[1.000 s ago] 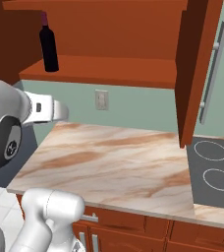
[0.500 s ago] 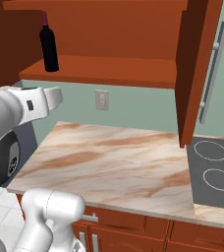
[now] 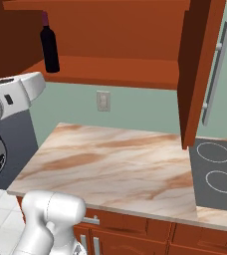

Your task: Get the candle and the wine from the cabinet and move them to the dining counter.

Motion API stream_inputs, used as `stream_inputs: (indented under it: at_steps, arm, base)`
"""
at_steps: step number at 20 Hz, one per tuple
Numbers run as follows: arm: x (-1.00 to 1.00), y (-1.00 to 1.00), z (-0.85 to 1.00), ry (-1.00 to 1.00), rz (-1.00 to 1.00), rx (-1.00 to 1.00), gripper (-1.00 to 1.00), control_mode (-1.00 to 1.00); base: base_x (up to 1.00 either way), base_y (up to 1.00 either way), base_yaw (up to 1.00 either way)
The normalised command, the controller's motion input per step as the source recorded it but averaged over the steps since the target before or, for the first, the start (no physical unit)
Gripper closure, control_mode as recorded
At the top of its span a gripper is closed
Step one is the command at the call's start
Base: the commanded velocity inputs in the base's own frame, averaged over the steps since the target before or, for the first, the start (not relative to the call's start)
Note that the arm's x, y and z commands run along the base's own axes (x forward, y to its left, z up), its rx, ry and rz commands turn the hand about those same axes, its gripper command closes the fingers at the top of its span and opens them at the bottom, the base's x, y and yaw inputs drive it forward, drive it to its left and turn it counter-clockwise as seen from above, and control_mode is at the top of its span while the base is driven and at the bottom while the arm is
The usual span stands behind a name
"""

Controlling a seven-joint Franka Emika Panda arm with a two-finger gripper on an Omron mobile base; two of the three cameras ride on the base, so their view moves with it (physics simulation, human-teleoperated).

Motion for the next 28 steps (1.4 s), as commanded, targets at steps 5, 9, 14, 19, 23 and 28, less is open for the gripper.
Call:
stream_inputs:
  at_steps: [5,9,14,19,23,28]
  arm:
    - [0.18,0.07,0.03,0.08,0.0,0.0,-1.0,-1.0]
    - [0.27,0.0,0.0,0.09,0.0,0.01,-1.0,-1.0]
    - [0.25,0.0,0.0,0.11,0.0,0.01,-1.0,-1.0]
    - [0.21,0.01,-0.01,0.04,0.0,0.0,-1.0,-1.0]
    - [0.24,0.03,0.0,0.0,0.0,0.01,-1.0,-1.0]
    - [0.01,0.07,0.15,-0.07,0.0,0.07,-1.0,-1.0]
  base:
    - [0.0,0.0,0.0]
    - [0.0,0.0,0.0]
    - [0.0,0.0,0.0]
    - [0.0,0.0,0.0]
    - [0.0,0.0,0.0]
    - [0.0,0.0,0.0]
